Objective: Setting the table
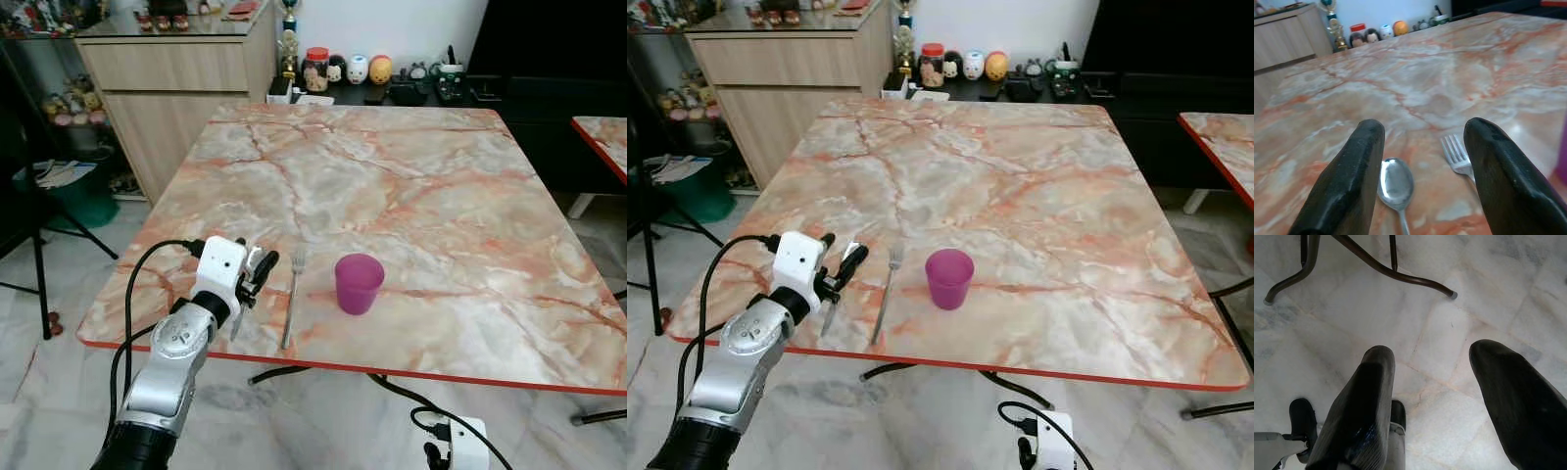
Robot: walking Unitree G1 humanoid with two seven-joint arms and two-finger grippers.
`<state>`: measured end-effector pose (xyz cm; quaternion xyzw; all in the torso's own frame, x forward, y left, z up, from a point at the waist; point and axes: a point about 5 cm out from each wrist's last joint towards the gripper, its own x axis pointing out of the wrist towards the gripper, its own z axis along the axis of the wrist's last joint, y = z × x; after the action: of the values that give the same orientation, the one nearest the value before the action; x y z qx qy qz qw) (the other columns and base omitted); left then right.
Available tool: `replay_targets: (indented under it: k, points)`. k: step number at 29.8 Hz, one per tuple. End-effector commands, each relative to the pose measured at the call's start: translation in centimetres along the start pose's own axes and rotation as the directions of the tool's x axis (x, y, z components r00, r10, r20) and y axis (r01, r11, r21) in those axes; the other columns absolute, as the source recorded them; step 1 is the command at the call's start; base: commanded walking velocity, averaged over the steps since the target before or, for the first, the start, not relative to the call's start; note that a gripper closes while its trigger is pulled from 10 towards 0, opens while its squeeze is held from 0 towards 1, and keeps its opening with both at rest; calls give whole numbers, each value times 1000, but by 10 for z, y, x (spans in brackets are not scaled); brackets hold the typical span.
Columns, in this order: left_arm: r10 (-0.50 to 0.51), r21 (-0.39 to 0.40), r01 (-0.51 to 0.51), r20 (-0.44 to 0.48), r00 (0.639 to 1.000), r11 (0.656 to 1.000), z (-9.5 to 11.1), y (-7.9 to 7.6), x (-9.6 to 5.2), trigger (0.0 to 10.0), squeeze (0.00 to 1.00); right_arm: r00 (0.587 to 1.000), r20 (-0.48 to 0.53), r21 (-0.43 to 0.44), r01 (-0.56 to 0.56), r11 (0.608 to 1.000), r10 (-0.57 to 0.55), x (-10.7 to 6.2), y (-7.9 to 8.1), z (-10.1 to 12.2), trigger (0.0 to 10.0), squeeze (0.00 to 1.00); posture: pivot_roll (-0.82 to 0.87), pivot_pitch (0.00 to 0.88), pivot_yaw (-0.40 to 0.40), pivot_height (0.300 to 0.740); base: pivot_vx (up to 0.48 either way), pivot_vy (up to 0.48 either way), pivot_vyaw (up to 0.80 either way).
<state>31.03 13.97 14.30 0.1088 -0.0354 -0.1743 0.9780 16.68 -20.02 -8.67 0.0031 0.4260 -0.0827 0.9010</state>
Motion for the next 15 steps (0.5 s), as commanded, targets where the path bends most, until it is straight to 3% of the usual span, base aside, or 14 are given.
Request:
replay_targets:
  k: [1, 4, 6, 7, 15]
  points:
    - [15, 25, -14, -32, 999, 1000, -2, 1, 0, 10000, 1000, 1000, -11, -6, -1, 1000, 1, 0, 1, -2, 10000, 0, 56, 0, 6, 740, 0, 0, 0]
    - [44, 25, -41, -159, 986, 999, -19, 2, 0, 10000, 969, 1000, -12, -9, -4, 1000, 4, 0, 2, -2, 10000, 0, 62, 0, 5, 740, 0, 0, 0]
    - [49, 15, -48, -166, 985, 999, -20, 2, 0, 10000, 969, 1000, -12, -9, -5, 1000, 4, 0, 2, -2, 10000, 0, 62, 0, 5, 740, 0, 0, 0]
    - [76, -11, -80, -200, 977, 997, -27, 4, 1, 10000, 0, 1000, -13, -11, -8, 1000, 8, 0, 3, -2, 10000, 0, 60, 0, 5, 740, 0, 0, 0]
    - [76, -63, -96, -270, 960, 993, -39, 4, 4, 10000, 0, 1000, -11, -14, -14, 1000, 13, 0, 4, -2, 10000, 0, 57, 0, 6, 740, 0, 0, 0]
